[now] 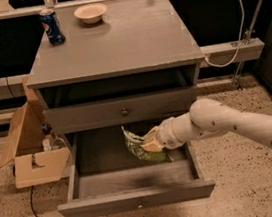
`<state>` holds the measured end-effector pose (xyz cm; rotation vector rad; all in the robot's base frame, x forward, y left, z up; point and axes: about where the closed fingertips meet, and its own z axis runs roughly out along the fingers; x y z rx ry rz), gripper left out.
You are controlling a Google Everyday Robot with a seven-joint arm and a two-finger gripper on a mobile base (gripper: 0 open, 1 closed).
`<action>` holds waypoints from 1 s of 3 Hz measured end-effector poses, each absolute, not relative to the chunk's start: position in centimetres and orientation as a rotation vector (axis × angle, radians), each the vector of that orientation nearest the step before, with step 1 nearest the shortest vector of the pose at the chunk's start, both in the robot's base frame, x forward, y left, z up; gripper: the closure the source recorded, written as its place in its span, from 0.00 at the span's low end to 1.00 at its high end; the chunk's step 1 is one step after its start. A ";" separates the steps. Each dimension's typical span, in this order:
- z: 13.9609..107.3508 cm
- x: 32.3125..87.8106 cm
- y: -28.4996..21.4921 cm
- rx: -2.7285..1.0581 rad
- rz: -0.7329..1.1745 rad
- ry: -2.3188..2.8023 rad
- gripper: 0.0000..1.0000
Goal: Place green jalapeno chip bag into middle drawer
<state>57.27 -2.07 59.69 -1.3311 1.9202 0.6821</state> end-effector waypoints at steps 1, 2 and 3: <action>55.3 58.2 -1.3 -1.283 0.716 1.926 1.00; 52.0 59.1 -0.7 -1.220 0.768 1.909 1.00; 49.0 59.6 -0.3 -1.167 0.842 1.910 0.82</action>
Offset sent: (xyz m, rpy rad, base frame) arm 0.0306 0.0147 -0.1174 0.1755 0.0429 -0.0789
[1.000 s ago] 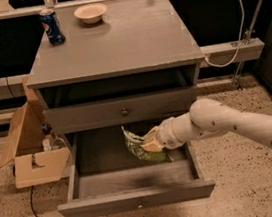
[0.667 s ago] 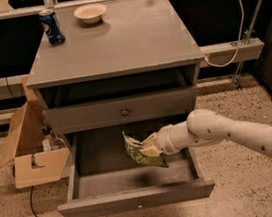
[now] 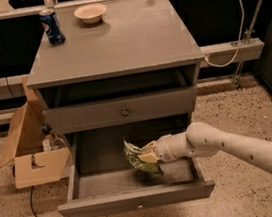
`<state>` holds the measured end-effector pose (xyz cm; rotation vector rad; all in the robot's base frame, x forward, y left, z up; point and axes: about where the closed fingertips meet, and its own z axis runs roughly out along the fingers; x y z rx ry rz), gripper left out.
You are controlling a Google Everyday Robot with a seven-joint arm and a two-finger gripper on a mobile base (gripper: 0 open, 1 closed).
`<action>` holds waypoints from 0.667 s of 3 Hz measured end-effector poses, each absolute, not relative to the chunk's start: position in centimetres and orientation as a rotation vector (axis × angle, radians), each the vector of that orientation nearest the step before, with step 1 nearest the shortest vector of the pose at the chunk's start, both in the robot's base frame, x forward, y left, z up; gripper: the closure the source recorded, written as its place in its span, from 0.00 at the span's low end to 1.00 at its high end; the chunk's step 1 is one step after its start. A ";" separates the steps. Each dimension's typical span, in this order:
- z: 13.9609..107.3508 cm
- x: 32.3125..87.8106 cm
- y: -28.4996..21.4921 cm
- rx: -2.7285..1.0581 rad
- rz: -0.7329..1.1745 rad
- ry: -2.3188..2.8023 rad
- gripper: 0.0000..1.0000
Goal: Place green jalapeno chip bag into middle drawer
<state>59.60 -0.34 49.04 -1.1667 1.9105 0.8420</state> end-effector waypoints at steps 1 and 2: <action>47.4 59.9 0.0 -1.140 0.895 1.902 0.58; 48.0 60.2 -0.3 -1.123 0.897 1.866 0.35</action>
Offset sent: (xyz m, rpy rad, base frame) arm 0.0116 -0.0136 0.0061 0.1032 -0.0533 -0.0231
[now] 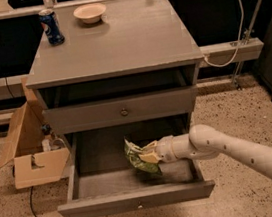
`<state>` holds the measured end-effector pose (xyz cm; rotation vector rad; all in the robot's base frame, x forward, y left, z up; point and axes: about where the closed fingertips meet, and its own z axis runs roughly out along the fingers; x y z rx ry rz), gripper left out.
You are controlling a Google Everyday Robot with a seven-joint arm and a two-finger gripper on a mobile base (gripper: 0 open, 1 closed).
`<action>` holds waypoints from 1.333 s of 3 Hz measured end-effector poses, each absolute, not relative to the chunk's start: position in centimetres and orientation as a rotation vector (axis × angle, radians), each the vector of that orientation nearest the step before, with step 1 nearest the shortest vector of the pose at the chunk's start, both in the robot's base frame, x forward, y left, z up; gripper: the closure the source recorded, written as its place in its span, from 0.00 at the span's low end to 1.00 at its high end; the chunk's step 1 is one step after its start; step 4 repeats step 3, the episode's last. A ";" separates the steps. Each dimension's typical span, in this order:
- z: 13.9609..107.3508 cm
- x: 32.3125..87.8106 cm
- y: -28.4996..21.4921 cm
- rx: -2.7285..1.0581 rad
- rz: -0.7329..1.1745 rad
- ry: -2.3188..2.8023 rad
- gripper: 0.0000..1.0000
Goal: Place green jalapeno chip bag into middle drawer
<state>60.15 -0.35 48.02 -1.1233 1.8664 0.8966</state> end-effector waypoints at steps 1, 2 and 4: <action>50.3 60.3 -1.2 -1.111 0.869 1.814 0.12; 53.3 60.0 -2.4 -1.109 0.829 1.761 0.00; 56.8 58.7 -5.9 -1.076 0.756 1.743 0.00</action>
Offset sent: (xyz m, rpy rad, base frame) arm -0.0050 -0.0458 0.0998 0.0405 -0.2087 -0.0468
